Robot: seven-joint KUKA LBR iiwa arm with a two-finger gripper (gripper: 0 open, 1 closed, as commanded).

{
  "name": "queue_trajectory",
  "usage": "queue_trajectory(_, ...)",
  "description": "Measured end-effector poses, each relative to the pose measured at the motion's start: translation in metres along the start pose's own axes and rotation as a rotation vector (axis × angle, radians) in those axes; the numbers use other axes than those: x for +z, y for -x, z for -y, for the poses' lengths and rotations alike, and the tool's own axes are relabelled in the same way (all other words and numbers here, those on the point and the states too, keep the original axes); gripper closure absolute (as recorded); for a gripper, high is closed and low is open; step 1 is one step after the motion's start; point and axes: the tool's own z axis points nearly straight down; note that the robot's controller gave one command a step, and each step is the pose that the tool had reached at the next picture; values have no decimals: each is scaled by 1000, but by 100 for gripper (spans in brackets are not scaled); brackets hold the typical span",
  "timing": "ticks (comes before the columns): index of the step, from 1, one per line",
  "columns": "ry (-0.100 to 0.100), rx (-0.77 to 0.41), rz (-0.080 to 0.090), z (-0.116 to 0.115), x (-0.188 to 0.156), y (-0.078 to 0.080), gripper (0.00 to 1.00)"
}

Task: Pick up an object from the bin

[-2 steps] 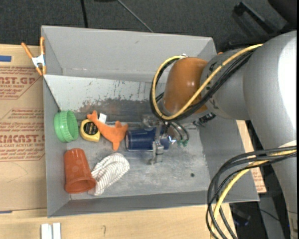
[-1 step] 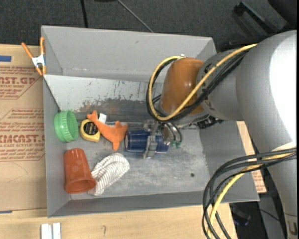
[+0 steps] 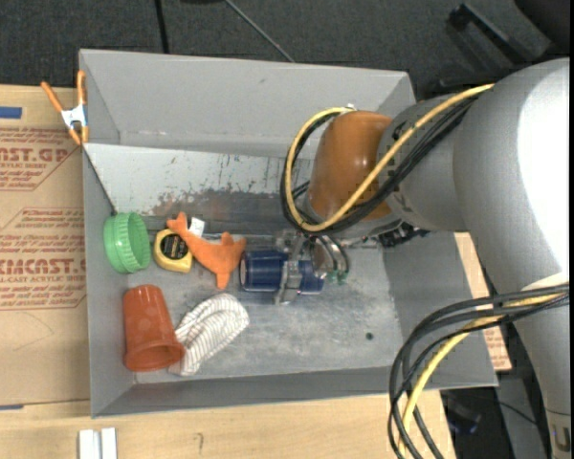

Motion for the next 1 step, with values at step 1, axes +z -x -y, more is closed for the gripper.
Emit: queue_trajectory(1, 0, 0, 0, 0, -1, 0, 100)
